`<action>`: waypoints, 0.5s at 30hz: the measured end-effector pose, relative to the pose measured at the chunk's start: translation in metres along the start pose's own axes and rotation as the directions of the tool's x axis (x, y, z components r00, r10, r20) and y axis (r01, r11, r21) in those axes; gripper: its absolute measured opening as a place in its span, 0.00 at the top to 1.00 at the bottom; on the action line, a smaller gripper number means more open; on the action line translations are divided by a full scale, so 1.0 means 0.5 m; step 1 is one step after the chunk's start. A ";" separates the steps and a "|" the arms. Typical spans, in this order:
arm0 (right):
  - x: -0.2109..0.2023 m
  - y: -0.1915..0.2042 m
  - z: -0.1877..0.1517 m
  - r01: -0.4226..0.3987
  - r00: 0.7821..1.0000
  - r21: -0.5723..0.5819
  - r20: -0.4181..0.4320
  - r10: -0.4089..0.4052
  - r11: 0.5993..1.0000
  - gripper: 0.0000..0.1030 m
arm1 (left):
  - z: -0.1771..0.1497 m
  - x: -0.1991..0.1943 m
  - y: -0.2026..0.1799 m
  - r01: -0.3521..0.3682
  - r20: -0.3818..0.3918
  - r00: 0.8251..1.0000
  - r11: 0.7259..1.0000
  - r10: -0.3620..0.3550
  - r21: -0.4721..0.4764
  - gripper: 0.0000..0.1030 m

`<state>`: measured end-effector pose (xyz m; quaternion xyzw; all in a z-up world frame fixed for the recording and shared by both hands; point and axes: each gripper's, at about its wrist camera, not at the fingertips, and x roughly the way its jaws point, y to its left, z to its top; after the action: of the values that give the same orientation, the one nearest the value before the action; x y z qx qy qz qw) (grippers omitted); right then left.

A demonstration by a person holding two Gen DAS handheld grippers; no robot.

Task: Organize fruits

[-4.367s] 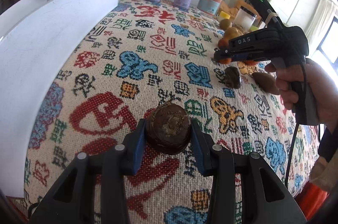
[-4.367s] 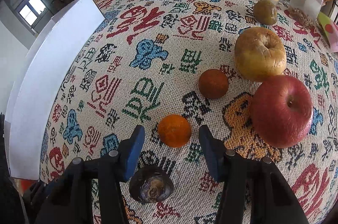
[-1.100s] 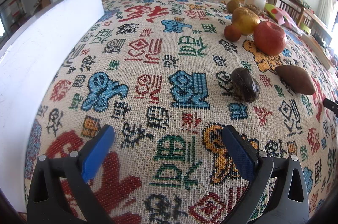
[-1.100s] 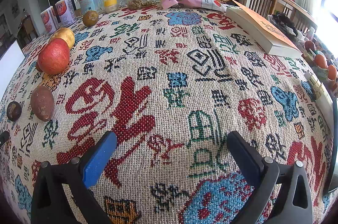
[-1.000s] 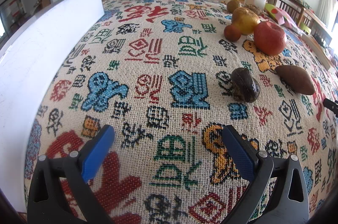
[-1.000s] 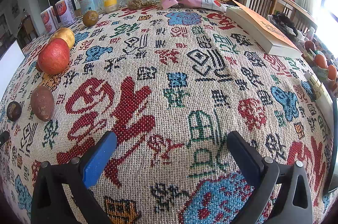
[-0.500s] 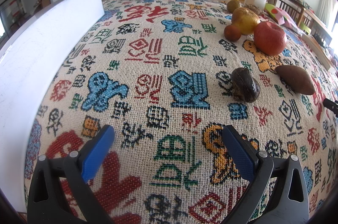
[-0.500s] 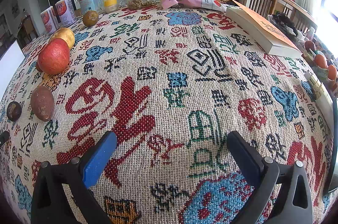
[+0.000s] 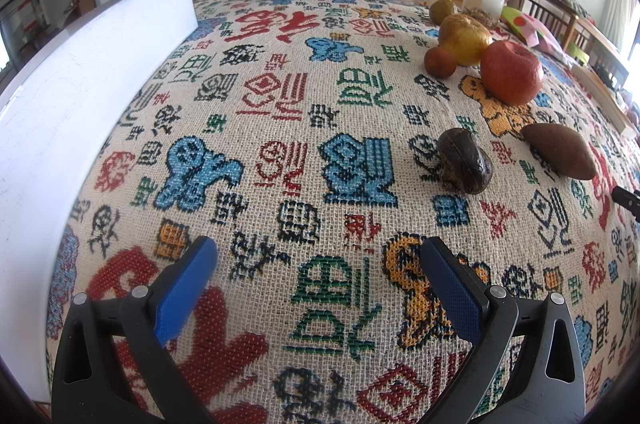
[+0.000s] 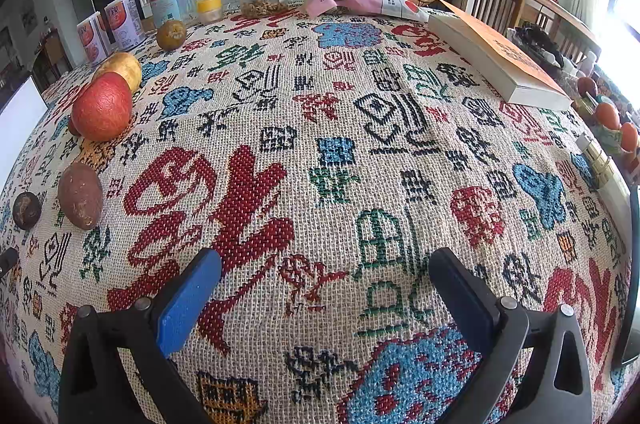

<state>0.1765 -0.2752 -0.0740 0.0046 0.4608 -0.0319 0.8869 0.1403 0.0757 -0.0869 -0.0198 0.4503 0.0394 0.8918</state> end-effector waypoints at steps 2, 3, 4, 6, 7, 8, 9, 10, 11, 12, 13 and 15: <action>0.000 0.000 0.000 0.000 1.000 0.000 0.000 0.000 1.000 0.00 | 0.000 0.000 0.000 0.000 0.000 1.000 1.000 0.000 0.000 0.01; 0.000 0.000 0.000 0.000 1.000 0.000 0.000 0.000 1.000 0.00 | 0.000 0.000 0.000 0.000 0.000 1.000 1.000 0.000 0.000 0.01; 0.000 0.000 0.000 0.000 1.000 0.000 0.000 0.000 1.000 0.00 | 0.000 0.000 0.000 0.000 0.000 1.000 1.000 0.000 0.000 0.01; 0.000 0.000 0.000 0.000 1.000 0.000 0.000 0.000 1.000 0.00 | 0.000 0.000 0.000 0.000 0.000 1.000 1.000 0.000 0.000 0.01; 0.000 0.000 0.000 0.000 1.000 0.000 0.000 0.000 1.000 0.00 | 0.000 0.000 0.000 0.000 0.000 1.000 1.000 0.000 0.000 0.01; 0.000 0.000 0.000 0.000 1.000 0.000 0.000 0.000 1.000 0.00 | 0.000 0.000 0.000 0.000 0.000 1.000 1.000 0.000 0.000 0.01; 0.000 0.000 0.000 0.000 1.000 0.000 0.000 0.000 1.000 0.00 | 0.000 0.000 0.000 0.000 0.000 1.000 1.000 0.000 0.000 0.01; 0.000 0.000 0.000 0.000 1.000 0.000 0.000 0.000 1.000 0.00 | 0.000 0.000 0.000 0.000 0.000 1.000 1.000 0.000 0.000 0.01; 0.000 0.000 0.000 0.000 1.000 0.000 0.000 0.000 1.000 0.00 | 0.000 -0.001 0.000 0.001 0.000 1.000 1.000 -0.001 0.000 0.01; 0.000 0.000 0.000 0.000 1.000 0.000 0.000 0.000 1.000 0.00 | -0.001 -0.001 0.000 0.006 0.001 1.000 1.000 -0.006 0.001 0.01; 0.000 0.000 0.000 -0.001 1.000 0.000 0.000 0.001 1.000 0.00 | -0.004 -0.005 -0.004 0.031 0.002 1.000 0.999 -0.031 0.012 0.02; 0.000 0.000 0.000 0.000 1.000 0.000 0.000 0.000 1.000 0.00 | -0.008 -0.018 -0.024 0.156 -0.001 0.988 0.987 -0.156 0.047 0.02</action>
<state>0.1763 -0.2752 -0.0739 0.0048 0.4607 -0.0318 0.8869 0.1331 0.0630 -0.0821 -0.0342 0.4469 -0.0410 0.8930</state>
